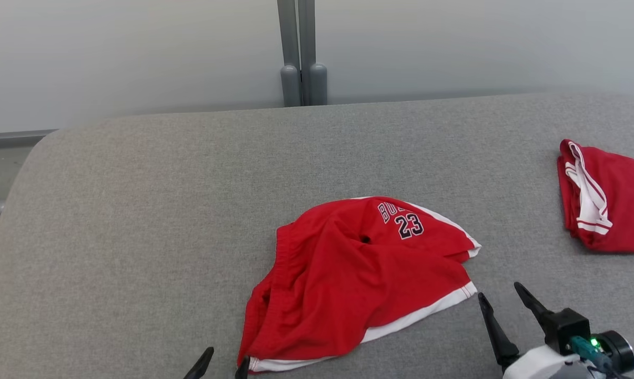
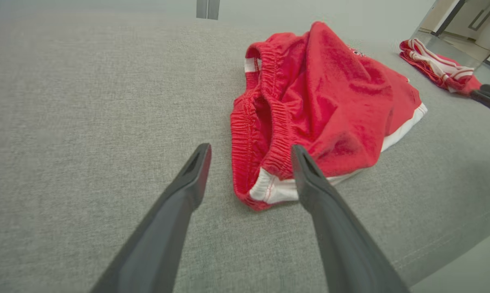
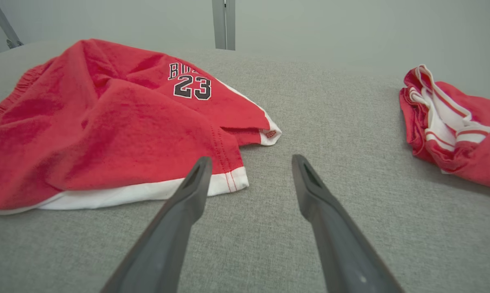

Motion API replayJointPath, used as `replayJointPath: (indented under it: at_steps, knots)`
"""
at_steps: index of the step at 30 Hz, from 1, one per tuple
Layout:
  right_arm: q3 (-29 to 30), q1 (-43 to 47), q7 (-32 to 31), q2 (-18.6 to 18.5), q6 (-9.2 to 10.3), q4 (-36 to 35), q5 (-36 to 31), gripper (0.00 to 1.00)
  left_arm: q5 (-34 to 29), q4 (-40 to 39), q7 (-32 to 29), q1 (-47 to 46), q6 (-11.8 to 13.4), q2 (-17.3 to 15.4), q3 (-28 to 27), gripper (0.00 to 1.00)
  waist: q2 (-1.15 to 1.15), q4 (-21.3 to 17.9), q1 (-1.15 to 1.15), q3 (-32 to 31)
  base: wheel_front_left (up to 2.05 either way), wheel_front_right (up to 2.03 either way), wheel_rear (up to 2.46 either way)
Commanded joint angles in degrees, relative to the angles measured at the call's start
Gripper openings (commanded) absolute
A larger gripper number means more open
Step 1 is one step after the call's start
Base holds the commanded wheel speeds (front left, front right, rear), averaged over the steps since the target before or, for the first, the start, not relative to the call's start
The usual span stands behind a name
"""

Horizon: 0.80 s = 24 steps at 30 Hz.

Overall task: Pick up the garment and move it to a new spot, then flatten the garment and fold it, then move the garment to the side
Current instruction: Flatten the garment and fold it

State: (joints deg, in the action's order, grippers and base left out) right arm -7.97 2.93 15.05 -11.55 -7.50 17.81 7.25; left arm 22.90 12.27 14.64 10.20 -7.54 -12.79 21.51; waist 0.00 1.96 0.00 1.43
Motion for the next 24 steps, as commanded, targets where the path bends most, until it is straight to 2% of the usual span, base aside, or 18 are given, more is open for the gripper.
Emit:
replayJointPath:
  at_steps: [1, 4, 8, 14, 23, 24]
  knots:
    - [-0.6, -2.3, 0.0, -0.6, 0.01, 2.4, 0.3, 1.00, 2.2, 0.4, -0.7, -2.1, 0.1, -1.8, 1.6, 1.00, 0.00, -0.1, 0.00, 0.3, 0.00, 0.00, 0.00]
    - [-2.1, -6.7, -1.3, -0.9, 0.01, 8.1, 1.7, 1.00, 6.1, 1.4, -2.1, -3.2, 0.1, -5.1, 5.0, 1.00, 0.00, -0.2, 0.00, 1.0, 0.00, 0.00, 0.00]
    - [-5.5, -11.3, -2.6, -0.6, 0.01, 13.5, 3.4, 1.00, 9.8, 2.3, -3.0, -5.1, 0.1, -7.4, 8.9, 1.00, 0.00, 0.1, 0.00, 2.4, 0.00, 0.00, 0.00]
    - [-9.5, -15.6, -3.4, -0.4, 0.01, 19.1, 6.0, 1.00, 12.8, 4.4, -1.9, -8.2, 0.1, -8.1, 13.4, 1.00, 0.00, 0.9, 0.00, 4.4, 0.00, 0.00, 0.00]
    - [-13.2, -18.7, -2.0, -0.6, 0.01, 23.1, 8.5, 1.00, 15.1, 6.7, -0.7, -12.0, 0.1, -8.8, 17.7, 1.00, 0.00, 0.4, 0.00, 6.5, 0.00, 0.00, 0.00]
    - [-13.8, -19.0, -1.9, -0.5, 0.01, 23.4, 8.9, 1.00, 15.2, 7.0, -0.6, -12.4, 0.1, -9.0, 18.3, 0.95, 0.00, 0.2, 0.00, 6.7, 0.00, 0.00, 0.00]
